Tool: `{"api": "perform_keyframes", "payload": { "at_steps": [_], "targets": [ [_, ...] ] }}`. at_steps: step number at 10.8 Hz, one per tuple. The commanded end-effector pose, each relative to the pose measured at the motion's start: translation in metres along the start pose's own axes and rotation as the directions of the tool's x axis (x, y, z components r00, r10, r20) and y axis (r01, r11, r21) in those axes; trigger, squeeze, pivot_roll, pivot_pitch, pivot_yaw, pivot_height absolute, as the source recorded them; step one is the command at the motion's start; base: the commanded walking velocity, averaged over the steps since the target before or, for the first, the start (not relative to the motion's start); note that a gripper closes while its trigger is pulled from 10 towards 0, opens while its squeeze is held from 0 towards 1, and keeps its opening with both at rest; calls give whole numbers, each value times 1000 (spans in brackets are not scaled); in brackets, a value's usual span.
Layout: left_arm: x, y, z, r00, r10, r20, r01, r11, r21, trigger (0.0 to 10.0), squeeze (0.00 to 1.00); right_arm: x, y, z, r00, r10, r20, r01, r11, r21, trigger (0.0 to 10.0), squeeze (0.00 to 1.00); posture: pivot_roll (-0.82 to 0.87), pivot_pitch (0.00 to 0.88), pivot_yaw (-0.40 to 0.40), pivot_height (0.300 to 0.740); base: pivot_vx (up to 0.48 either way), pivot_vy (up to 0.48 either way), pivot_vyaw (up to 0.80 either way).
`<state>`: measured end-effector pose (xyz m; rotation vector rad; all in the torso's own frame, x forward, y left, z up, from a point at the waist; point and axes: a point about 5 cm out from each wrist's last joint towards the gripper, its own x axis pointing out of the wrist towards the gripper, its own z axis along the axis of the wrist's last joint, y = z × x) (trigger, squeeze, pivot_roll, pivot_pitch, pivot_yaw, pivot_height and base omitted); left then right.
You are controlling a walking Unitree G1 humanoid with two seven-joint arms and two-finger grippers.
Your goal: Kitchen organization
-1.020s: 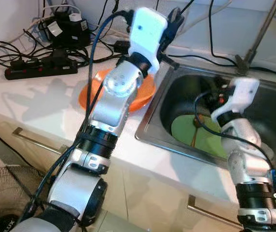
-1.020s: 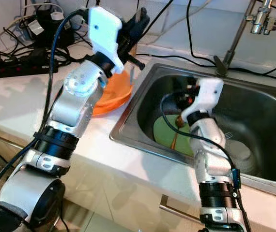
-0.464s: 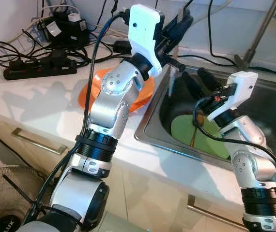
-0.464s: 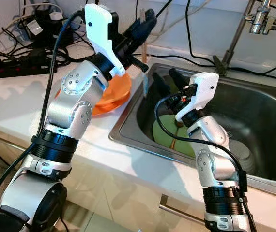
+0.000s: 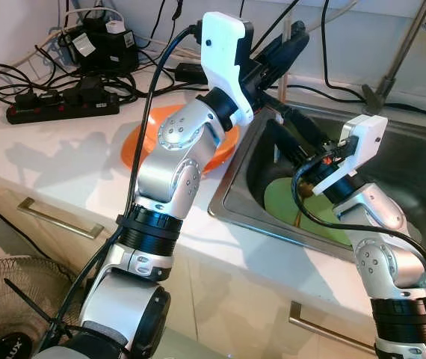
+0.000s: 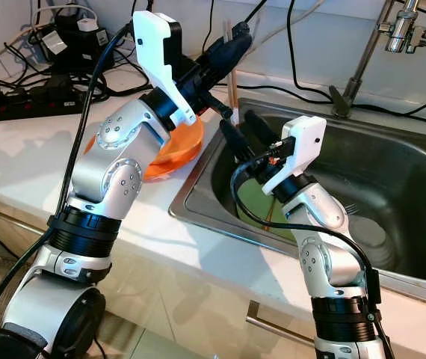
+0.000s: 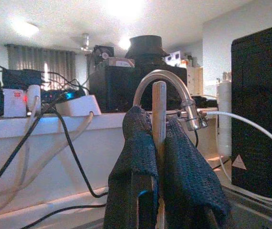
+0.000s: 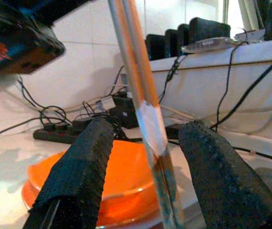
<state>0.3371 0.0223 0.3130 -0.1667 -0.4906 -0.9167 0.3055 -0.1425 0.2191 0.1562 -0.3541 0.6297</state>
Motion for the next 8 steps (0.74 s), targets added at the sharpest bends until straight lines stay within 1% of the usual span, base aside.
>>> {"api": "perform_keyframes", "payload": {
  "at_steps": [1, 3, 5, 8],
  "targets": [
    [1, -5, 1, 1000, -30, 2, 30, 1000, -7, 10000, 0, 0, 5, 0, 1000, 28, -3, -28, 1000, 8, 10000, 0, 162, 22, 38, 740, 0, 0, 0],
    [1, -8, 1, 999, -50, -6, 49, 998, -24, 10000, 0, 0, 5, -2, 1000, 25, -15, -25, 1000, 6, 10000, 0, 163, 22, 38, 740, 0, 0, 0],
    [0, -13, -2, 997, -80, -18, 78, 994, -73, 10000, 0, 2, 4, -5, 1000, -3, -25, 3, 1000, -7, 10000, 0, 170, 31, 39, 740, 0, 0, 0],
    [-2, -13, -4, 995, -90, -34, 87, 993, -79, 10000, 0, 4, 2, -6, 999, -34, -22, 34, 999, -17, 10000, 0, 170, 33, 37, 740, 0, 0, 0]
  ]
}}
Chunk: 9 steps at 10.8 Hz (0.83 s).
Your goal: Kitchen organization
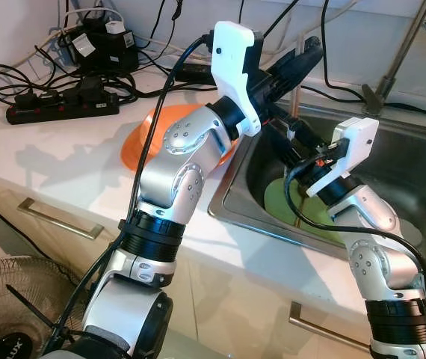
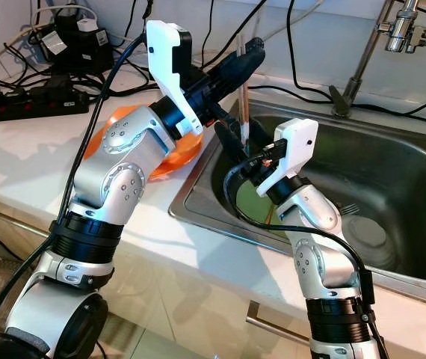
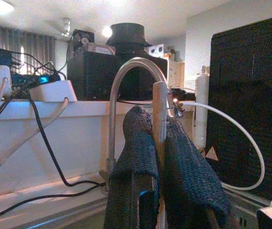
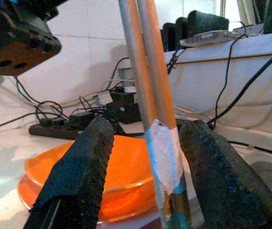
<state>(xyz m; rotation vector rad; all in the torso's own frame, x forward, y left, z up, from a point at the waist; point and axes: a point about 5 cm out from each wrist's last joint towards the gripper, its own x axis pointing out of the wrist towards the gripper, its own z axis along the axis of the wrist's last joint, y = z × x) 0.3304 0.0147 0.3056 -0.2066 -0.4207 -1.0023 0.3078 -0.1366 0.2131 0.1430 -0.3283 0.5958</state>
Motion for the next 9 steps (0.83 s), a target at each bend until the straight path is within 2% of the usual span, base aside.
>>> {"api": "perform_keyframes", "payload": {
  "at_steps": [1, 7, 8, 9],
  "targets": [
    [-1, -3, 3, 1000, -23, 0, 23, 1000, 7, 10000, 0, 1, -3, 1, 1000, -19, 1, 19, 1000, -16, 0, 0, 172, 34, 36, 740, 0, 0, 0],
    [0, -7, 1, 1000, -29, 1, 29, 999, -27, 10000, 0, 1, -4, -4, 999, -30, -10, 30, 999, -15, 0, 0, 175, 36, 35, 740, 0, 0, 0],
    [1, -8, 0, 999, -32, -1, 32, 999, -32, 10000, 408, 1, -4, -4, 1000, -29, -10, 29, 999, -14, 0, 0, 175, 37, 35, 740, 0, 0, 0],
    [1, -7, -1, 1000, -27, -2, 27, 999, -38, 10000, 1000, 1, -4, -4, 999, -32, -9, 32, 999, -15, 0, 0, 175, 38, 35, 740, 0, 0, 0]
  ]
}}
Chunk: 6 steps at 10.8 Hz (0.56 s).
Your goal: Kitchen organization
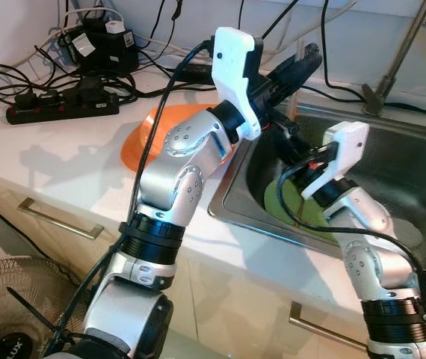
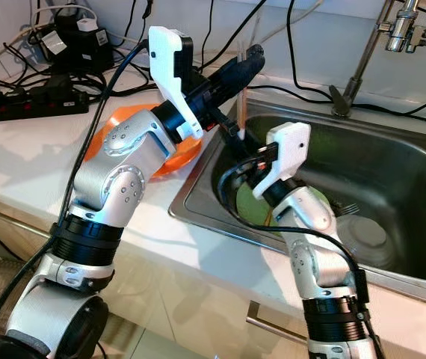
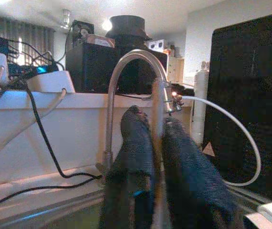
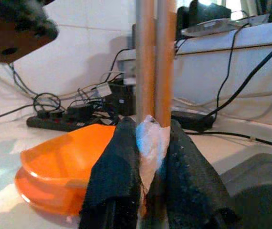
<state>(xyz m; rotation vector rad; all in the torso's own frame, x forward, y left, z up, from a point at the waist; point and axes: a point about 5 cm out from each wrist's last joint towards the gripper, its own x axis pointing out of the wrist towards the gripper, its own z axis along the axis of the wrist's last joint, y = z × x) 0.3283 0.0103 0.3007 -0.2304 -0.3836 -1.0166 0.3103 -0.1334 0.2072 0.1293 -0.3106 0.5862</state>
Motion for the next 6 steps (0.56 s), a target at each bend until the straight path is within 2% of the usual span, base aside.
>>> {"api": "perform_keyframes", "payload": {
  "at_steps": [1, 5, 6],
  "targets": [
    [0, -3, 5, 1000, -20, 18, 20, 1000, -4, 10000, 1000, 0, -6, 3, 999, -30, 11, 30, 1000, -7, 0, 0, 174, 38, 35, 740, 0, 0, 0],
    [-2, -2, 9, 999, -3, 38, 3, 1000, -6, 10000, 1000, -1, -13, 1, 997, -76, 6, 76, 997, -20, 0, 0, 175, 36, 33, 740, 0, 0, 0],
    [-4, 0, 10, 999, 12, 50, -12, 1000, -6, 10000, 0, -2, -19, -1, 994, -110, 0, 110, 994, -26, 0, 0, 175, 36, 32, 740, 0, 0, 0]
  ]
}}
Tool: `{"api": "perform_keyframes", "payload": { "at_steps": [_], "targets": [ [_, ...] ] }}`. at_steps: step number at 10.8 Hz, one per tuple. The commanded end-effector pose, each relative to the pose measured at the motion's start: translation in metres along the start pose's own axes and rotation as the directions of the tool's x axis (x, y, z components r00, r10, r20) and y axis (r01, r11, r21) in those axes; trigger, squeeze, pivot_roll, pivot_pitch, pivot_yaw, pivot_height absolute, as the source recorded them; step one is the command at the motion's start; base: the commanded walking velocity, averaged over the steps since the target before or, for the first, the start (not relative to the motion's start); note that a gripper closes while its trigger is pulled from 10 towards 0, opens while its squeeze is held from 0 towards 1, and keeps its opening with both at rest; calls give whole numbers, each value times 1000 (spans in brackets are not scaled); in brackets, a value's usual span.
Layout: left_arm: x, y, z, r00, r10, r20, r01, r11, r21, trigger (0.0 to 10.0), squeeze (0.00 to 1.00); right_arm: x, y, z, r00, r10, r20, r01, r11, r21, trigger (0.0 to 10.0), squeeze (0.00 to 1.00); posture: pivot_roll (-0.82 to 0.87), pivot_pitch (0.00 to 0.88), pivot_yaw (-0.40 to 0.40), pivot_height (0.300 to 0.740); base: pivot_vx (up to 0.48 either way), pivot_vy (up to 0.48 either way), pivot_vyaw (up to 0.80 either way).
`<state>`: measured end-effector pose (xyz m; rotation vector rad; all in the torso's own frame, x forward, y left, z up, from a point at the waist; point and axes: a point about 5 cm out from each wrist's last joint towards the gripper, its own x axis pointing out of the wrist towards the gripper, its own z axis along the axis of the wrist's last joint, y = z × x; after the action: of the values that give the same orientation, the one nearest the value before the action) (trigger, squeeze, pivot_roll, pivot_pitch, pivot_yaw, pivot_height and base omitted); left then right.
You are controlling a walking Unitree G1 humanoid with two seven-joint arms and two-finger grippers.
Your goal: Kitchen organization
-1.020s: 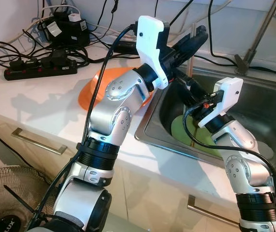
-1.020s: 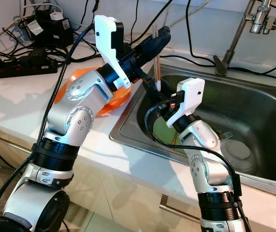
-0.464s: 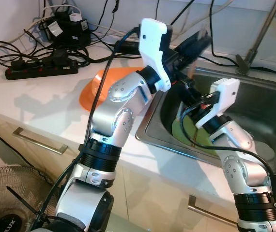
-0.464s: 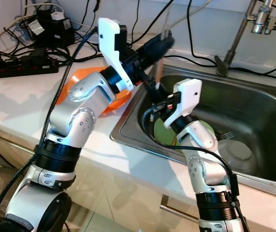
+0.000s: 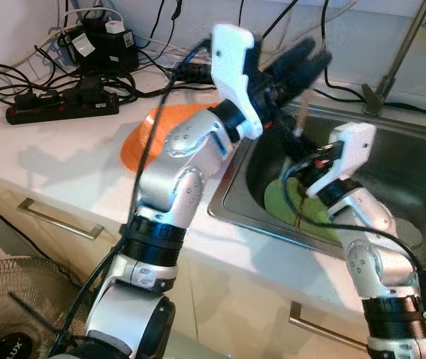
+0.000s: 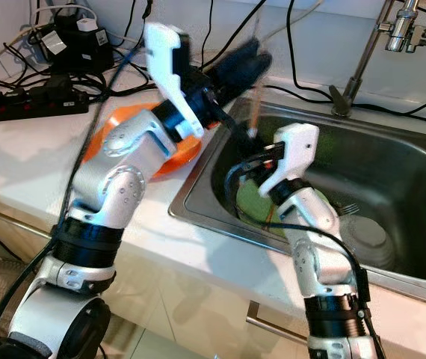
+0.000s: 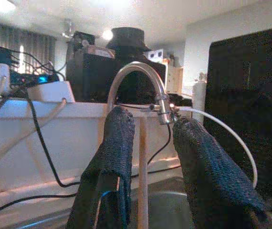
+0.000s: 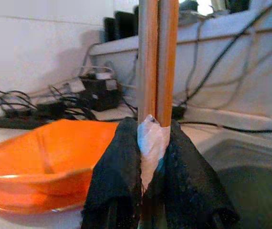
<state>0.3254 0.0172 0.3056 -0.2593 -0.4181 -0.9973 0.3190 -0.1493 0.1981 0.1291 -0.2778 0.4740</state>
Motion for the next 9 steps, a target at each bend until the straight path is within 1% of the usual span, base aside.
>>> {"api": "perform_keyframes", "payload": {
  "at_steps": [1, 3, 4, 5, 6, 7, 9],
  "targets": [
    [-3, 1, 1, 1000, 11, 3, -11, 1000, -6, 10000, 0, 2, -4, 6, 1000, -19, 21, 20, 1000, -22, 0, 0, 175, 37, 32, 740, 0, 0, 0],
    [-13, 4, -5, 999, 31, -16, -31, 999, -19, 10000, 0, 2, -18, 2, 994, -107, 5, 107, 993, -42, 0, 0, 176, 38, 31, 740, 0, 0, 0],
    [-25, 6, -11, 998, 44, -49, -46, 999, -28, 10000, 0, 1, -37, -6, 974, -223, -34, 220, 973, -76, 9882, 0, 182, 39, 28, 740, 0, 0, 0],
    [-37, 8, -20, 993, 67, -99, -70, 997, -27, 10000, 0, -1, -51, -10, 948, -312, -60, 304, 946, -114, 10000, 0, 188, 41, 25, 740, 0, 0, 0],
    [-50, 10, -34, 977, 88, -195, -94, 995, -22, 10000, 0, -3, -67, -13, 916, -394, -70, 378, 910, -170, 10000, 0, 189, 41, 23, 740, 0, 0, 0],
    [-55, 10, -40, 969, 91, -231, -100, 995, -27, 10000, 0, -2, -70, -14, 908, -412, -77, 393, 902, -180, 10000, 0, 191, 42, 20, 740, 0, 0, 0],
    [-74, 10, -62, 935, 88, -345, -107, 994, -38, 10000, 0, -1, -77, -20, 889, -445, -105, 417, 884, -210, 10000, 0, 199, 43, 14, 740, 0, 0, 0]
  ]
}}
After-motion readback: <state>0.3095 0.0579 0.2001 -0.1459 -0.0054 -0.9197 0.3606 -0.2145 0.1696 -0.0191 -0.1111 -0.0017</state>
